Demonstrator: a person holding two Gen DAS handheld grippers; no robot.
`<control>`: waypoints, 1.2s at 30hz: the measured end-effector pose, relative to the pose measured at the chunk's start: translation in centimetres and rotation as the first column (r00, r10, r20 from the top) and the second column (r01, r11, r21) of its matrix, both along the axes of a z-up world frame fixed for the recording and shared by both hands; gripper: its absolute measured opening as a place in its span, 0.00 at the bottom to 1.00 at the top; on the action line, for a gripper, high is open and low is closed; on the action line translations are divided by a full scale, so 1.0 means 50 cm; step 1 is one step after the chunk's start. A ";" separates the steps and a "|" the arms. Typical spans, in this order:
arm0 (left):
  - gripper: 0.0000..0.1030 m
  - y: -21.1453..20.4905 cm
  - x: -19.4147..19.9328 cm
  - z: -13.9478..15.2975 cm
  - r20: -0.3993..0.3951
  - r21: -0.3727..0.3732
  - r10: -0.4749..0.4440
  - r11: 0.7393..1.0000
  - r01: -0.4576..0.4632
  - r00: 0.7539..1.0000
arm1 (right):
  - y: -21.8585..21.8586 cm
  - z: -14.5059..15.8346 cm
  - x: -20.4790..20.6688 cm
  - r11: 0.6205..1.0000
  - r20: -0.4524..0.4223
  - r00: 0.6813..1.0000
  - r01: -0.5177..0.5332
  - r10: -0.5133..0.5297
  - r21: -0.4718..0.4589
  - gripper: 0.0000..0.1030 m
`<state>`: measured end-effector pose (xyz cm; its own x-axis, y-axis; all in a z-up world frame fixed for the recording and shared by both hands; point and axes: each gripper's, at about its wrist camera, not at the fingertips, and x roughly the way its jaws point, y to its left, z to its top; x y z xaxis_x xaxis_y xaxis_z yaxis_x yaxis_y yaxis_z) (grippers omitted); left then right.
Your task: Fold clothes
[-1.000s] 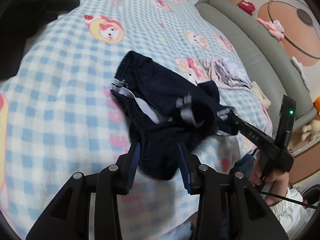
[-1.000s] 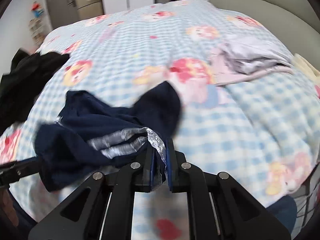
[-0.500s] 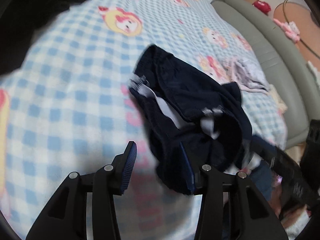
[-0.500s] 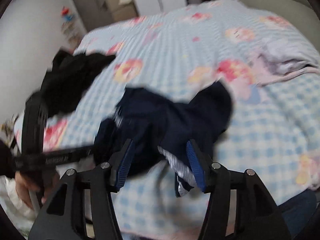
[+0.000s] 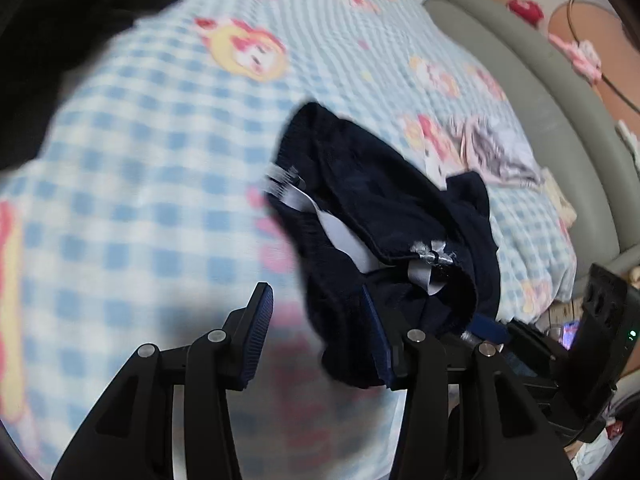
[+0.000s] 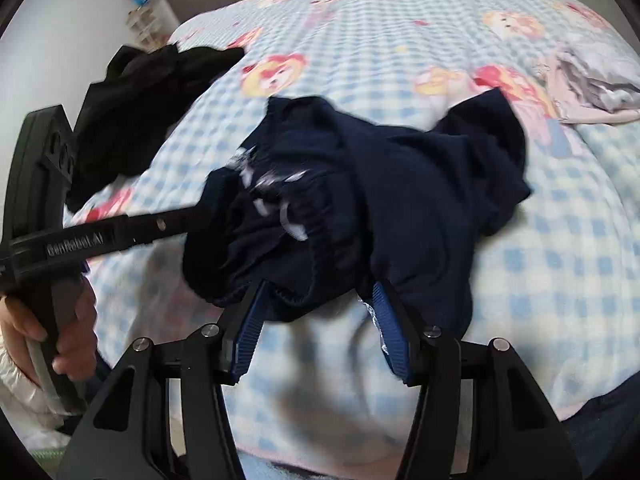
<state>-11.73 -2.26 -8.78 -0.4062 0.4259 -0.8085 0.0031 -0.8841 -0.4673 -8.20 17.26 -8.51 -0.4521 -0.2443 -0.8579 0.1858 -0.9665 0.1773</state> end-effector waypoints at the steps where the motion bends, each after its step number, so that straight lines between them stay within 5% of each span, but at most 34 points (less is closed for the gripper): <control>1: 0.46 0.014 -0.006 -0.003 0.004 -0.016 -0.009 1.000 0.009 1.000 | 0.005 0.000 0.001 1.000 -0.007 1.000 0.011 -0.010 0.029 0.40; 6: 0.46 0.038 0.003 0.010 -0.016 -0.053 -0.031 0.998 0.030 0.999 | 0.066 0.023 0.007 0.984 -0.061 0.991 0.123 -0.117 0.126 0.18; 10: 0.46 0.022 -0.013 0.028 -0.033 -0.058 -0.011 0.998 0.009 0.999 | 0.145 0.080 0.022 0.947 -0.160 0.958 0.265 -0.238 0.180 0.17; 13: 0.58 0.024 -0.044 0.014 0.006 -0.052 -0.025 0.998 0.025 1.000 | 0.194 0.115 0.028 0.935 -0.188 0.940 0.315 -0.284 0.162 0.17; 16: 0.58 0.041 -0.067 -0.021 0.081 -0.092 -0.011 0.996 0.018 0.997 | 0.214 0.121 0.030 0.956 -0.146 0.949 0.290 -0.280 0.053 0.26; 18: 0.58 0.042 -0.061 -0.021 0.064 -0.090 0.010 0.996 -0.004 0.998 | 0.194 0.118 0.034 0.971 -0.134 0.962 0.240 -0.237 0.007 0.44; 22: 0.56 0.046 -0.057 -0.008 0.019 -0.111 0.025 0.994 -0.023 1.000 | 0.097 0.102 0.019 0.998 -0.110 0.992 0.059 -0.056 0.025 0.57; 25: 0.23 0.052 -0.064 0.011 -0.016 -0.153 0.013 0.988 -0.015 1.000 | 0.029 0.048 -0.035 0.987 -0.066 0.997 -0.017 0.028 0.162 0.59; 27: 0.11 0.057 -0.069 0.024 -0.039 -0.181 0.004 0.983 -0.011 0.999 | 0.005 0.009 -0.071 0.971 -0.028 0.999 -0.028 0.036 0.238 0.26; 29: 0.09 0.061 -0.073 0.037 -0.062 -0.209 -0.006 0.978 -0.007 0.998 | 0.007 0.024 -0.085 0.967 -0.050 0.998 -0.020 0.034 0.254 0.16; 33: 0.08 0.005 -0.126 0.182 -0.217 -0.218 0.043 0.972 -0.092 0.975 | 0.021 0.125 -0.120 0.954 -0.188 0.982 0.040 0.018 0.297 0.09; 36: 0.08 -0.011 -0.121 0.362 -0.410 -0.205 -0.001 0.974 -0.091 0.912 | 0.057 0.288 -0.141 0.963 -0.373 0.927 0.144 -0.051 0.227 0.09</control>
<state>-17.78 -2.84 9.34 -0.7323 0.2339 -0.6395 -0.1034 -0.9664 -0.2351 -15.24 20.11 5.87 -0.7521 0.0144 -0.6589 0.0942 -0.9871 -0.1291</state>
